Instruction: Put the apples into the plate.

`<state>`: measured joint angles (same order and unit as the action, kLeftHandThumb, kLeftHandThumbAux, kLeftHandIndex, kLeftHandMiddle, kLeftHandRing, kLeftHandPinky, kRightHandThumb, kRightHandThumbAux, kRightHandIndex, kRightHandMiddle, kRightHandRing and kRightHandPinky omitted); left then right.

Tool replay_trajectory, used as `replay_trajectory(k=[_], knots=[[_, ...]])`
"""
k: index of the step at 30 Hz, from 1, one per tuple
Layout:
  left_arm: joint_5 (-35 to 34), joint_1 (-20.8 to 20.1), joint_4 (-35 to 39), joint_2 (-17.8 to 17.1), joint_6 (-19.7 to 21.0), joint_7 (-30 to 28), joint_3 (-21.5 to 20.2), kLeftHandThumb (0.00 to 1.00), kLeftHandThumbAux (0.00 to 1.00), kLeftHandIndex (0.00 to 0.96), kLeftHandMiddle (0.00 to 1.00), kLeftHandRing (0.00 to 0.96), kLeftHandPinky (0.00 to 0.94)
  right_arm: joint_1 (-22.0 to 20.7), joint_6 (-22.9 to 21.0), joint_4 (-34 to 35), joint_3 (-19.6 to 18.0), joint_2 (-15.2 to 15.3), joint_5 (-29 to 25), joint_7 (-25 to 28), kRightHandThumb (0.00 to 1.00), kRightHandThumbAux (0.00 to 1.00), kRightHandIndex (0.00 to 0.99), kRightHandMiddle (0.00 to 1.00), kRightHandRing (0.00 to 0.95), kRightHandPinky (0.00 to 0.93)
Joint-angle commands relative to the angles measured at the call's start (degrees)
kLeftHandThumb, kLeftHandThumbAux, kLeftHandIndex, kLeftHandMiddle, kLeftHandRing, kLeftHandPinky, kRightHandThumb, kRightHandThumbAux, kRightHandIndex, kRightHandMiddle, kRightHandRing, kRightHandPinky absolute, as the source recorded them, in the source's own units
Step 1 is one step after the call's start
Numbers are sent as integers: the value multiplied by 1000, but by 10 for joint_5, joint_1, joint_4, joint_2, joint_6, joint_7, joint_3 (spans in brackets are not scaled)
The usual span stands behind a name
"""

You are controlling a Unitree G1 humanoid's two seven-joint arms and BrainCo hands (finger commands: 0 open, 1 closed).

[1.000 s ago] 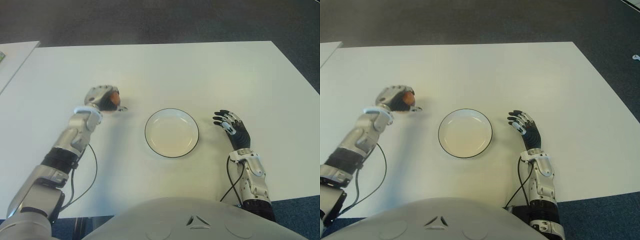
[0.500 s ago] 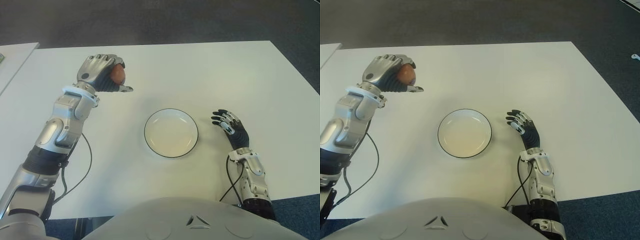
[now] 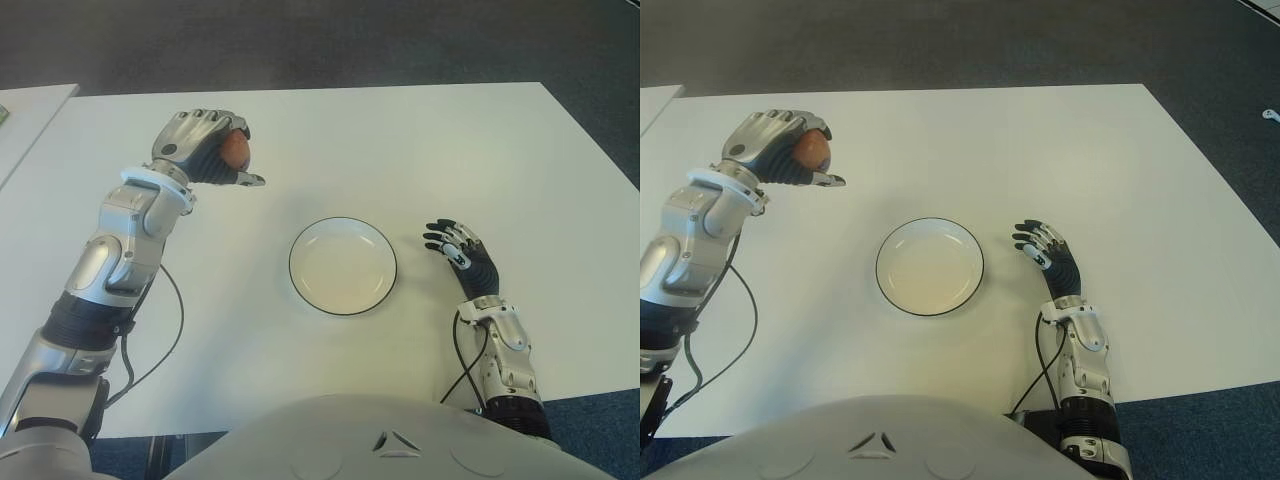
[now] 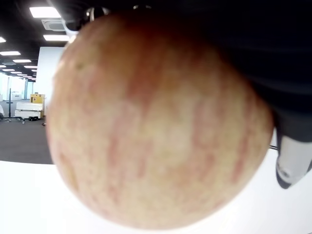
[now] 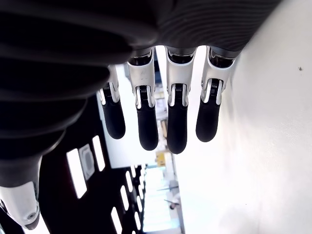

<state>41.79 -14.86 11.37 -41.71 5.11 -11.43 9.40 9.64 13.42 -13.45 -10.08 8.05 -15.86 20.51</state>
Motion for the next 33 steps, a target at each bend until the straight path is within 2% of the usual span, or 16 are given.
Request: replay_trajectory(k=[1, 14, 18, 21, 27, 33], knots=[[16, 4, 14, 11, 4, -6, -1, 751, 696, 443, 845, 837, 808, 22, -22, -30, 5, -3, 10, -4, 302, 605, 252, 313, 308, 319], [64, 6, 49, 62, -11, 2, 40, 752, 695, 444, 839, 836, 808, 26, -20, -22, 9, -4, 17, -11, 295, 612, 263, 318, 308, 323], [92, 6, 68, 100, 4, -7, 67, 751, 695, 444, 840, 835, 810, 27, -25, -16, 10, -5, 16, -11, 294, 610, 264, 317, 306, 322], [98, 6, 74, 116, 11, -18, 77, 752, 695, 444, 842, 837, 795, 26, -29, -16, 10, -6, 14, -12, 307, 610, 264, 317, 305, 319], [108, 12, 67, 147, 7, -16, 102, 753, 695, 444, 849, 839, 736, 25, -29, -17, 12, -9, 14, -15, 324, 613, 265, 321, 310, 322], [124, 21, 43, 177, -8, 16, 131, 752, 693, 444, 844, 838, 772, 24, -30, -15, 14, -11, 14, -21, 324, 616, 260, 327, 317, 324]])
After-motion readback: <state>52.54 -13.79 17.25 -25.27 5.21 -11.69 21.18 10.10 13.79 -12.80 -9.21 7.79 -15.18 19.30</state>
